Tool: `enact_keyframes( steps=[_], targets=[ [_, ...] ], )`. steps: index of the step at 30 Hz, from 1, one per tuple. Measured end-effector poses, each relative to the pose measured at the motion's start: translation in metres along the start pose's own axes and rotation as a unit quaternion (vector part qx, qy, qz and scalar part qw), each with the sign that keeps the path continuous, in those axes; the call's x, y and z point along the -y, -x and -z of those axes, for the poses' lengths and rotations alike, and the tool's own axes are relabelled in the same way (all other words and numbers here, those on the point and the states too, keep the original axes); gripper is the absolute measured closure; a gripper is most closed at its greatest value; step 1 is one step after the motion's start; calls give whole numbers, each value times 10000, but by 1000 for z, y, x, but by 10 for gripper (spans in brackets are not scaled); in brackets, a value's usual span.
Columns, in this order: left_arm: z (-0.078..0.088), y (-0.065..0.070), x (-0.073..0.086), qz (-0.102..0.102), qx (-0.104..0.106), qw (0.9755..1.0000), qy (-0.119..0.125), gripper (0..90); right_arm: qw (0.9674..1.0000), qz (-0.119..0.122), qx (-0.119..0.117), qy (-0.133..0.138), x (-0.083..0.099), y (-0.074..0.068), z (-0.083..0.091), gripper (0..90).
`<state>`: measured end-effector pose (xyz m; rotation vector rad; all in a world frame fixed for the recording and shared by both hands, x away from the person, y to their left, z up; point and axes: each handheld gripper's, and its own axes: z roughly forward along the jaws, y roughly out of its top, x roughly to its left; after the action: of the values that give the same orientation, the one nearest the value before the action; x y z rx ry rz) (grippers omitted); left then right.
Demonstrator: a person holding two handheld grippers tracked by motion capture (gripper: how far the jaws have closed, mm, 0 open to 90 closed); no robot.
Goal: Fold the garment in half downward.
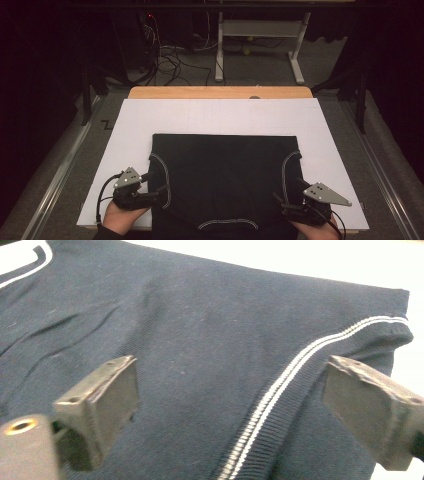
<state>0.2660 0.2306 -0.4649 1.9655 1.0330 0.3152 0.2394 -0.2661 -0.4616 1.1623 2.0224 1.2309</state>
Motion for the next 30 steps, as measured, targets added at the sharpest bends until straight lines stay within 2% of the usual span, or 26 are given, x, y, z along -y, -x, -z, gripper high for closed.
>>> enact_keyframes(
  steps=[5, 7, 9, 14, 17, 19, 21, 26, 30],
  targets=[
    [4, -12, 0, 165, -143, 9997, 120, 136, 10000, -60, 23, 2, -1, 2, -1, 3],
    [4, -15, -2, 153, -265, 9995, 67, 89, 10000, -26, -7, 15, -1, 1, -2, 2],
    [3, -18, -4, 177, -228, 9996, -30, 0, 10000, 1, -25, 46, -2, 1, -3, 2],
    [5, -20, -4, 269, -243, 9993, 72, 0, 10000, 51, -54, 57, -5, -1, -5, 2],
    [4, -21, -5, 265, -256, 9993, 106, 0, 9998, -53, -145, 152, -11, -4, -5, 2],
    [3, -23, -5, 286, -169, 9994, 79, 0, 9997, -13, -158, 211, -15, -8, -5, 2],
    [4, -25, -4, 347, -55, 9994, 67, 0, 9995, 71, -162, 280, -21, -13, -5, 2],
    [6, -27, -4, 325, -185, 9992, 141, 0, 9989, 153, -190, 389, -37, -30, -9, 2],
    [6, -28, -4, 323, -225, 9991, 161, 0, 9976, 327, -361, 494, -49, -49, -17, 2]
  ],
)
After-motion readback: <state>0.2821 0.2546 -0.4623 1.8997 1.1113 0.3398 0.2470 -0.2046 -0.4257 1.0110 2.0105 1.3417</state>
